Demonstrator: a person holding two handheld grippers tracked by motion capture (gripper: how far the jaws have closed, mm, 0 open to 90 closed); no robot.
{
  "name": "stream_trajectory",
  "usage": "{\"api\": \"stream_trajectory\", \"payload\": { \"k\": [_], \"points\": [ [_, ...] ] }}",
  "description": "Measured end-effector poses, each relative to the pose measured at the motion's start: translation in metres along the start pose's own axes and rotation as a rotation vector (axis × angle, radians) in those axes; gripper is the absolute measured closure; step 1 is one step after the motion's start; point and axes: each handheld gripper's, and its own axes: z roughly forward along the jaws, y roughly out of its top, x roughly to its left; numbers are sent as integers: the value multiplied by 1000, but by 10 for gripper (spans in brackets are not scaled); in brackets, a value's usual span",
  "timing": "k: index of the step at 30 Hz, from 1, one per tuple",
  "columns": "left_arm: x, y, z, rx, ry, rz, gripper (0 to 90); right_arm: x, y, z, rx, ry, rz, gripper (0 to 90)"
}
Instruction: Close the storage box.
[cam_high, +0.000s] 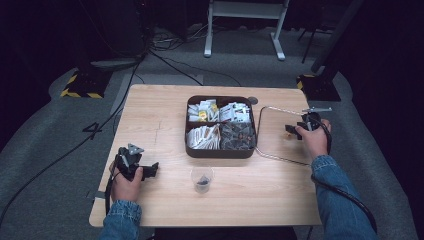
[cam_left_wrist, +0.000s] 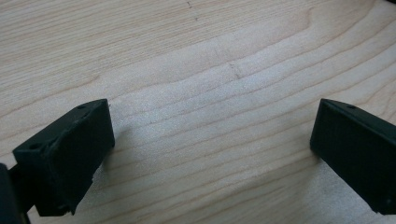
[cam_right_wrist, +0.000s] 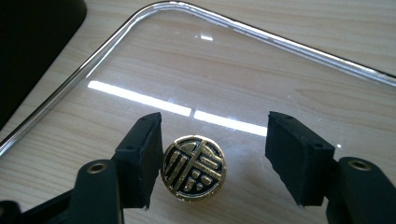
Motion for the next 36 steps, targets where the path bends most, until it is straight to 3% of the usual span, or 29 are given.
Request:
{"api": "stream_trajectory", "payload": {
  "k": [9,17,25,36],
  "points": [
    [0,0,0,0,1,1,1,5,-9,7,58,14,17,455],
    [0,0,0,1,1,1,1,10,-9,7,66,9,-2,578],
    [0,0,0,1,1,1,1,14,-8,7,67,-21,-43,585],
    [0,0,0,0,0,1,1,10,-5,1,62,-26,-43,587]
  ]
}}
